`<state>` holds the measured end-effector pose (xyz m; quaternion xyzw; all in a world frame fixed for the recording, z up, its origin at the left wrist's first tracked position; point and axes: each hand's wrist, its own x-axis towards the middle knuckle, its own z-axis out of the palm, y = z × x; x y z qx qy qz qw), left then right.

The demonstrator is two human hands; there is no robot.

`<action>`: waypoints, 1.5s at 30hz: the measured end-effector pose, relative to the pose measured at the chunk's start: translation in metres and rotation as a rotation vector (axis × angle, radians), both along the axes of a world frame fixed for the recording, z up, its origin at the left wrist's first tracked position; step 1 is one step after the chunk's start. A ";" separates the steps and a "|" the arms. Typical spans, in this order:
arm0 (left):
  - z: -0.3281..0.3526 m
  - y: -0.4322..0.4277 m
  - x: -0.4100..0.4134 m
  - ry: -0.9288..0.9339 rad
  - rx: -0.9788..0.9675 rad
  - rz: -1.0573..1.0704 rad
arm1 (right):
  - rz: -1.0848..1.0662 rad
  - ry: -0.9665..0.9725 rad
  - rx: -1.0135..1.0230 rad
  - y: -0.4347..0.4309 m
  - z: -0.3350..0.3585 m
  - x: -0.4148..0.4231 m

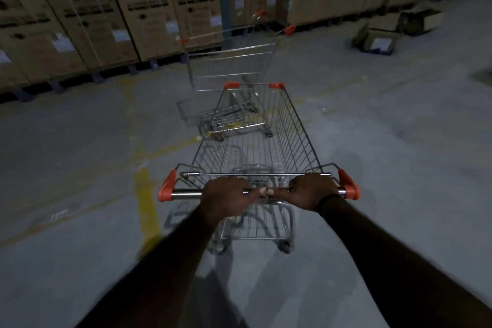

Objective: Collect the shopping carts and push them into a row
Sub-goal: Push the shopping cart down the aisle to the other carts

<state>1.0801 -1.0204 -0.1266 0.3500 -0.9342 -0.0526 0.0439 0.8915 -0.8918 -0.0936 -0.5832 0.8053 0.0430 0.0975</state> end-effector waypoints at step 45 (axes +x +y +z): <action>0.022 0.214 -0.239 -0.319 0.051 -0.797 | -1.017 0.018 0.015 0.343 -0.002 -0.065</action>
